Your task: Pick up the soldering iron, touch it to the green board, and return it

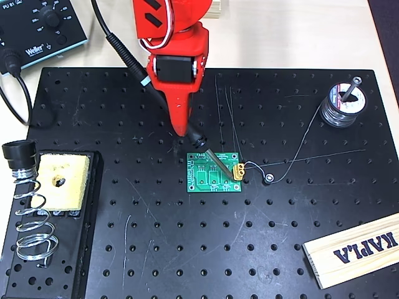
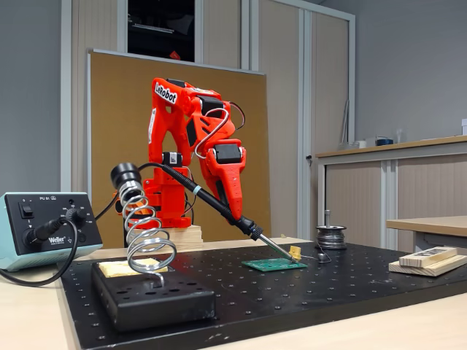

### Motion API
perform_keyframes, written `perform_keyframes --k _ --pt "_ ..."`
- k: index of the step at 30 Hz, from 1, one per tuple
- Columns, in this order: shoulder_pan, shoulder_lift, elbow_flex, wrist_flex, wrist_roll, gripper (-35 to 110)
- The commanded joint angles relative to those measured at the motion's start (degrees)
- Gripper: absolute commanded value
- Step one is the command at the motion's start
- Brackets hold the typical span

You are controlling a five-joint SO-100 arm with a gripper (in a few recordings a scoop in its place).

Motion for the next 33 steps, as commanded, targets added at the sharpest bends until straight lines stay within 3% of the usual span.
perform_keyframes --k 1,33 --pt "-1.0 0.6 0.3 0.4 0.2 0" --pt "2.4 2.2 -1.9 3.1 -4.4 0"
